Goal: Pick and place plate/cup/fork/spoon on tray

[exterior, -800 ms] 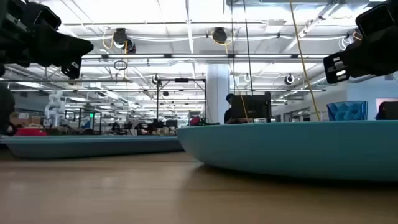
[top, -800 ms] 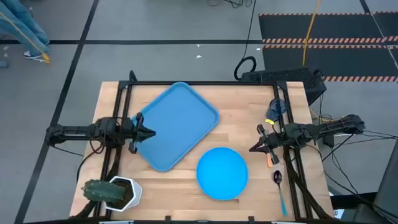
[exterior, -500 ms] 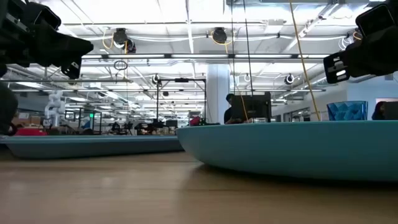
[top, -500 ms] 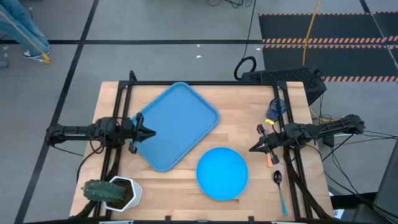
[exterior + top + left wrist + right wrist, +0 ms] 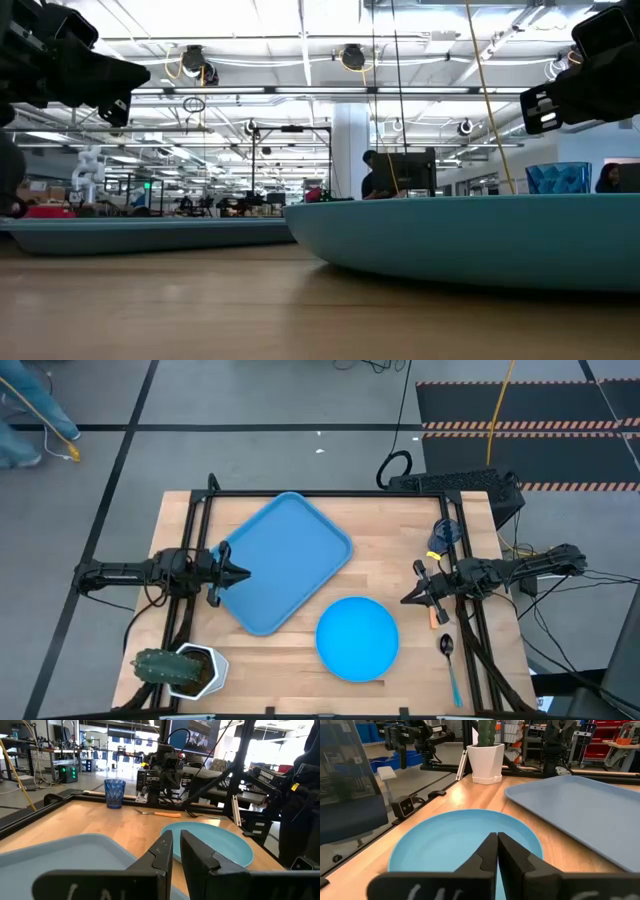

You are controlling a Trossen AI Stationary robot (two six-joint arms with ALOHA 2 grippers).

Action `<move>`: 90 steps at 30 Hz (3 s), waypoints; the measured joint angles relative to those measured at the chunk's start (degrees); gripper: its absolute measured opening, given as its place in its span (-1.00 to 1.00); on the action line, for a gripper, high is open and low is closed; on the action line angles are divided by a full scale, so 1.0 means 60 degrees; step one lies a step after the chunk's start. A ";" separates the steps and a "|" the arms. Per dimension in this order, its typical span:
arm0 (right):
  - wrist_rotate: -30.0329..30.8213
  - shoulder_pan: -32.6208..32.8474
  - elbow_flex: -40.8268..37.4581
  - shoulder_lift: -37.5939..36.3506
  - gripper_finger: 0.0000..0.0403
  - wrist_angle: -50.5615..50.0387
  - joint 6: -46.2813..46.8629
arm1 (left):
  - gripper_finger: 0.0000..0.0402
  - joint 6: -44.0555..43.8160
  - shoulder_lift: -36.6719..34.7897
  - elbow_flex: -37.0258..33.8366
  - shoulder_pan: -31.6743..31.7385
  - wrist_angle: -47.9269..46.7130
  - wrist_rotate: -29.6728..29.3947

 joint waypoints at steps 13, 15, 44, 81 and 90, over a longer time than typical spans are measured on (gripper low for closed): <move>-0.0001 0.0000 -0.0002 0.0000 -0.98 0.0000 0.0000 | -0.81 0.0000 0.0001 0.0001 0.0000 -0.0002 -0.0002; 0.0001 0.0000 0.0000 0.0000 -0.98 0.0000 0.0000 | -0.81 -0.0001 0.0000 0.0001 -0.0001 -0.0001 0.0001; -0.0003 0.0000 -0.0003 0.0000 -0.98 0.0000 -0.0003 | -0.81 0.0000 0.0001 0.0001 0.0000 0.0000 -0.0001; 0.2216 0.0000 0.0287 0.0112 -0.98 0.9148 -0.1923 | -0.81 -0.3467 0.0609 0.1361 -0.0011 0.6300 -0.3069; 0.5691 -0.0014 0.2417 0.1230 -0.98 0.8090 0.2926 | -0.81 -0.3762 0.6051 0.8150 -0.0082 -0.1309 -0.2431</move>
